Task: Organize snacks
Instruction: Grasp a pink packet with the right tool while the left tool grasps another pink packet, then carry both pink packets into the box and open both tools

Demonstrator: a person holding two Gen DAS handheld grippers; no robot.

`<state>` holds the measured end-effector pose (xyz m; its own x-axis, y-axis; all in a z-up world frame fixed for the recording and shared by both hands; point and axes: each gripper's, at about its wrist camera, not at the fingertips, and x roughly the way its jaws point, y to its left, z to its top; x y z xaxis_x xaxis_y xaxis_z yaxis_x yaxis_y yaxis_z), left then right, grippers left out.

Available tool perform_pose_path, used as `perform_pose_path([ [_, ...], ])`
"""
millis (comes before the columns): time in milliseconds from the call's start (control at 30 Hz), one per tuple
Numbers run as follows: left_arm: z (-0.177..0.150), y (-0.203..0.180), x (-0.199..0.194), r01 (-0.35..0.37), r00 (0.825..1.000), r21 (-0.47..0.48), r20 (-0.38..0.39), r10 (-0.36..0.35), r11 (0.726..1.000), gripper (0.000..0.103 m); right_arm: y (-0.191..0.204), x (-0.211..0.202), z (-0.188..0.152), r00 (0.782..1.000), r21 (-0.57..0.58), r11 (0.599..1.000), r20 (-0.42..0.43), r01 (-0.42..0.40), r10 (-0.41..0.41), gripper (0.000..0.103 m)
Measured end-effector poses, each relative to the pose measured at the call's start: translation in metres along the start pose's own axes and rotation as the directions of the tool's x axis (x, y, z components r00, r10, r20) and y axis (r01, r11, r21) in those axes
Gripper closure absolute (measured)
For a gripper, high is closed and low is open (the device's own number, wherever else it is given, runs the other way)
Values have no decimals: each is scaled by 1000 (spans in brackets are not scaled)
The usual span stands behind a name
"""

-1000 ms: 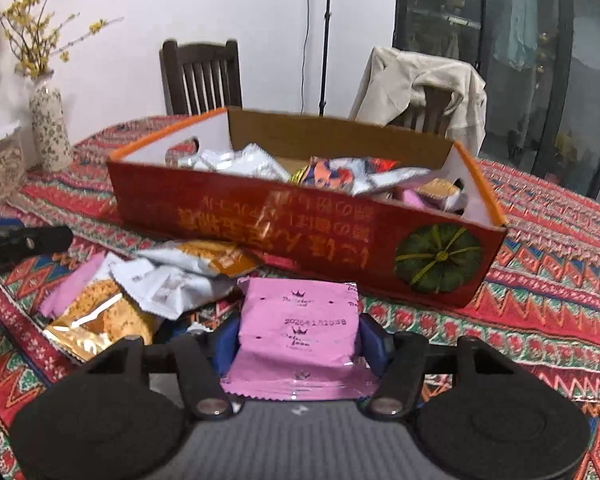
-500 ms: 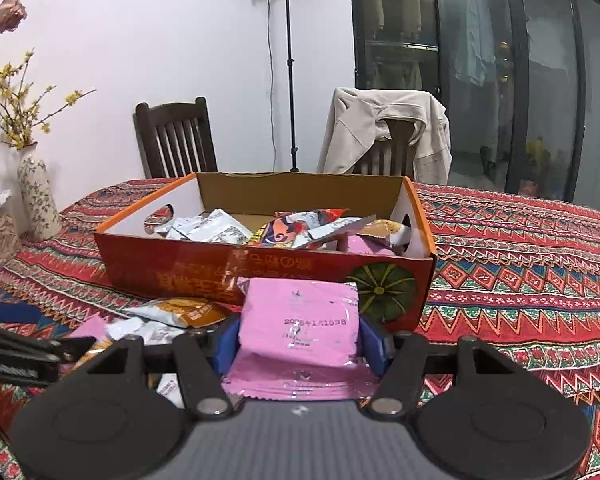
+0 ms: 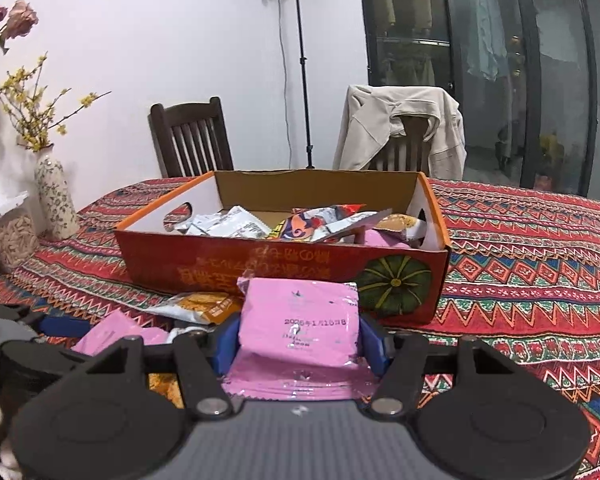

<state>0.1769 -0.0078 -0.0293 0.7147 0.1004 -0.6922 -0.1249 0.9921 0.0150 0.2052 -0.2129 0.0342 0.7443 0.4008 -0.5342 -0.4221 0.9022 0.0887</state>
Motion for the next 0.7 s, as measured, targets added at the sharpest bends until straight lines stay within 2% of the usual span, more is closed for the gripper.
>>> perform_pose_path([
  [67,-1,-1,-1,5,1000,-1,2,-5,1000,0,1,0,0,1000,-2,1000,0,-2,2,42],
  [133,-2,-2,-4,22,1000,5,6,-22,1000,5,1,0,0,1000,0,1000,0,-1,1,42],
  [200,-2,-2,-7,31,999,10,19,-31,999,18,1,1,0,1000,1,1000,-1,1,-1,42],
  [400,-5,2,-17,59,998,-12,37,-59,998,33,1,4,-1,1000,-2,1000,-15,4,-4,42],
  [700,-6,15,-42,67,992,-36,108,-63,997,35,3,3,-2,1000,-13,1000,-6,-3,3,42],
])
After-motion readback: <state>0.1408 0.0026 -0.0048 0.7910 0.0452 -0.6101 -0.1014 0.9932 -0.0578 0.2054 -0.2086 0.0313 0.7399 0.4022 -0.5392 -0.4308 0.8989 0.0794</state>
